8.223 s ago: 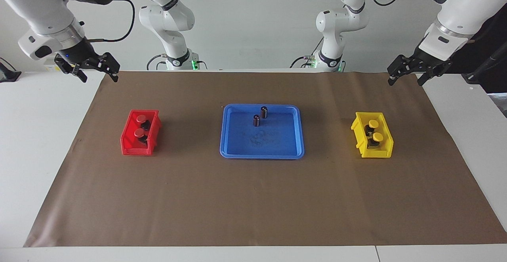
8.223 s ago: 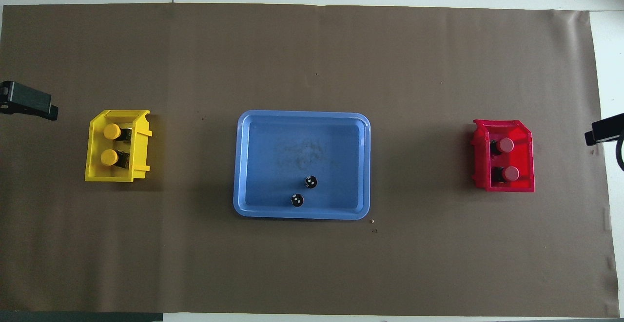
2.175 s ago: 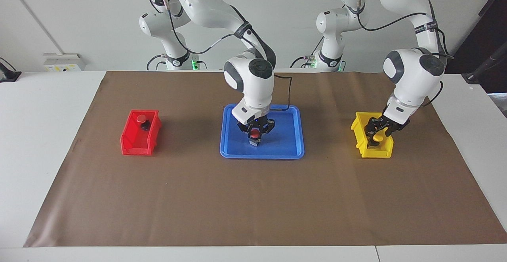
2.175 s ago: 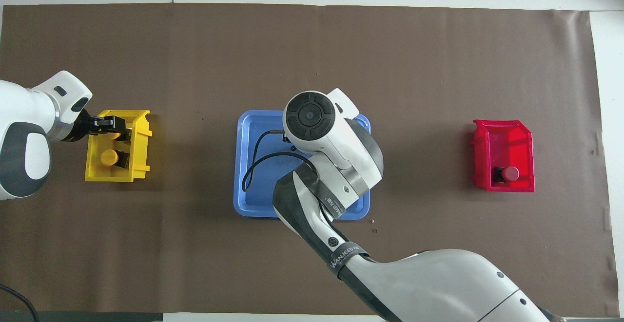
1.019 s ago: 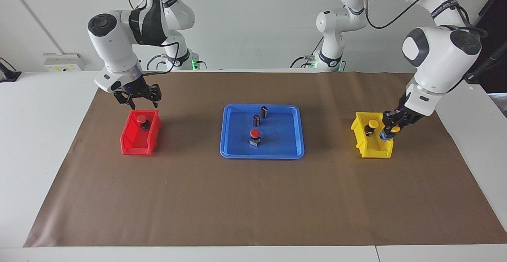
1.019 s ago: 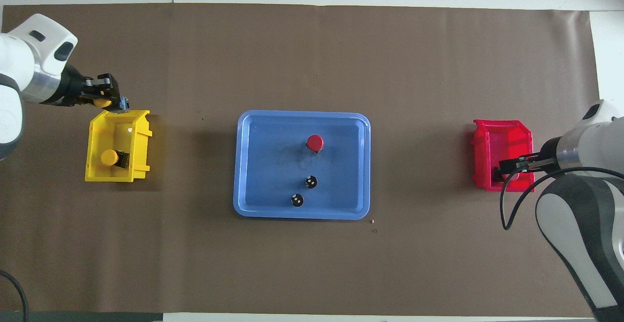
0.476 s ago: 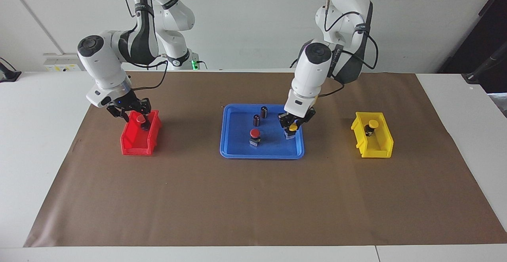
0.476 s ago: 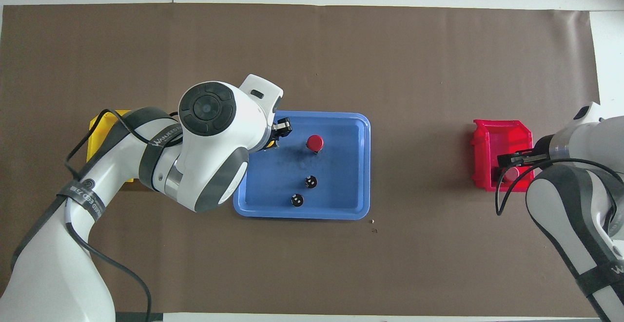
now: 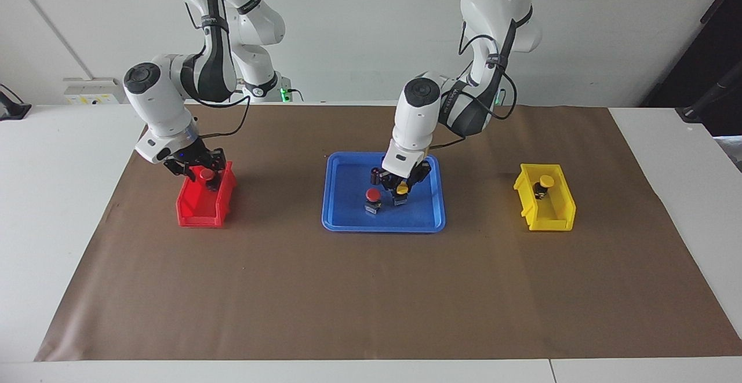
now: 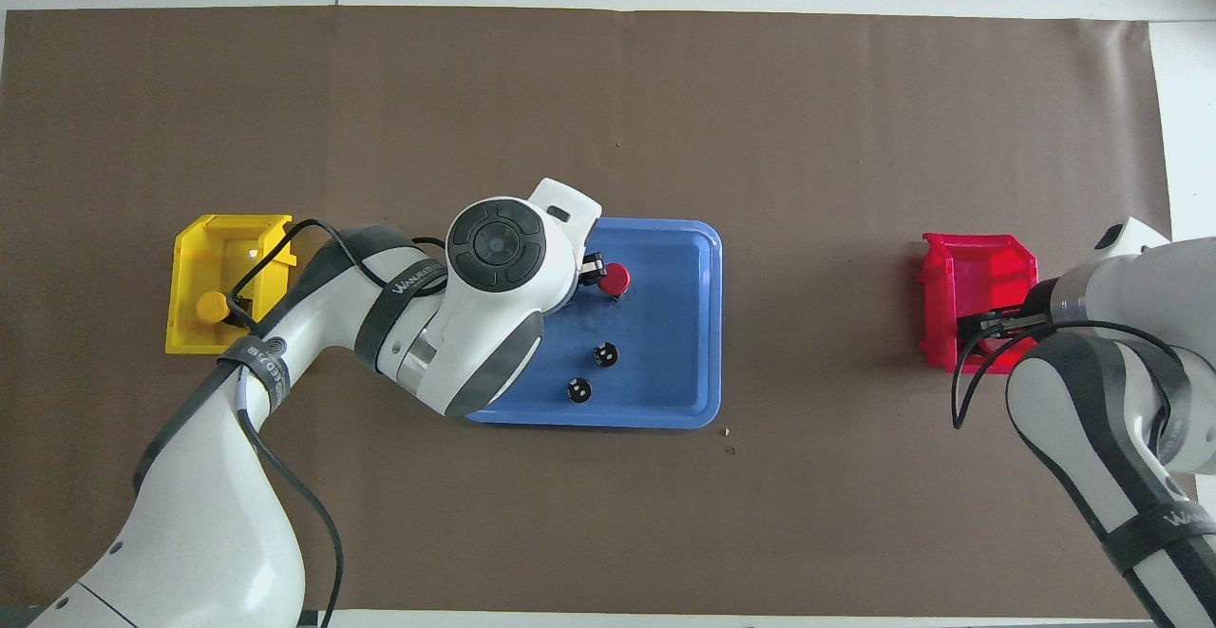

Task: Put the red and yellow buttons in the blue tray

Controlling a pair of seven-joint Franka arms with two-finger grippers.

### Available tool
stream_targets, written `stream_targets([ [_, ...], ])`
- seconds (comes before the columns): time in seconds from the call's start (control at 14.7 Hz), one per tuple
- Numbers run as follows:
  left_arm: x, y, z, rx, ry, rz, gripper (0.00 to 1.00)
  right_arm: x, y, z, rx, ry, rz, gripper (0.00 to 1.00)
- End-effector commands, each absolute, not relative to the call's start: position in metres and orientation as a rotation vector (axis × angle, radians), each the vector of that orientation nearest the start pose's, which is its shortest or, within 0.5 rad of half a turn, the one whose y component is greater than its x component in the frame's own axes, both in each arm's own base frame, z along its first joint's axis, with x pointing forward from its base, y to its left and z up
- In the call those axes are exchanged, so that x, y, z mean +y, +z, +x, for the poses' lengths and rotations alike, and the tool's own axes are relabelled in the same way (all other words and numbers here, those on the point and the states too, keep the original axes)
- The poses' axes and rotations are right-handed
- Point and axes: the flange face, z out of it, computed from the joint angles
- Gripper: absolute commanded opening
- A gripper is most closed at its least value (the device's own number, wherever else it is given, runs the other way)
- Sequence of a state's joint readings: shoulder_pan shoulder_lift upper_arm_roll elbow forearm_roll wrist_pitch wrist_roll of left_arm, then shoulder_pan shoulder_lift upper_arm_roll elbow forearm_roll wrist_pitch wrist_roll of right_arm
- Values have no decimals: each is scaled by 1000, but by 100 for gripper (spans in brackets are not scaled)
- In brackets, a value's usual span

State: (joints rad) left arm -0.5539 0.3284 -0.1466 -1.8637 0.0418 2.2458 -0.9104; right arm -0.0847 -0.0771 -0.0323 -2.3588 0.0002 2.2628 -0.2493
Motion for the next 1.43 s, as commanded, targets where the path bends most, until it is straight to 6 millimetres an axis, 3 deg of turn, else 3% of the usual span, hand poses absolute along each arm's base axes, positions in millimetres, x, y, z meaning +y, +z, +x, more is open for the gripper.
stream_targets([
  [0.0,-404,352,492,-318,-105,-3170,69,-67,357,476,-250,-1,-3113,68],
  [0.2,-396,370,500,-315,-75,-3139,93,-69,353,470,-255,10,-3111,68],
  [0.27,-389,387,503,-315,-58,-3123,100,-69,352,470,-253,3,-3111,67],
  [0.41,-365,432,515,-221,-10,-3090,100,-67,351,469,-250,5,-3111,64],
  [0.54,-311,470,541,-74,65,-3073,100,-66,348,465,-250,7,-3111,61],
  [0.68,-261,503,554,55,153,-3049,100,-66,344,460,-250,-6,-3113,53],
  [0.95,-128,570,561,310,169,-3077,100,-62,347,463,-266,3,-3112,20],
  [1.09,-88,585,563,307,138,-3112,100,-62,368,486,-293,40,-3116,19],
  [1.29,-49,589,565,329,132,-3118,100,-59,427,531,-328,183,-3108,20],
  [1.36,-36,582,558,301,101,-3120,100,-38,450,545,-377,191,-3107,20],
])
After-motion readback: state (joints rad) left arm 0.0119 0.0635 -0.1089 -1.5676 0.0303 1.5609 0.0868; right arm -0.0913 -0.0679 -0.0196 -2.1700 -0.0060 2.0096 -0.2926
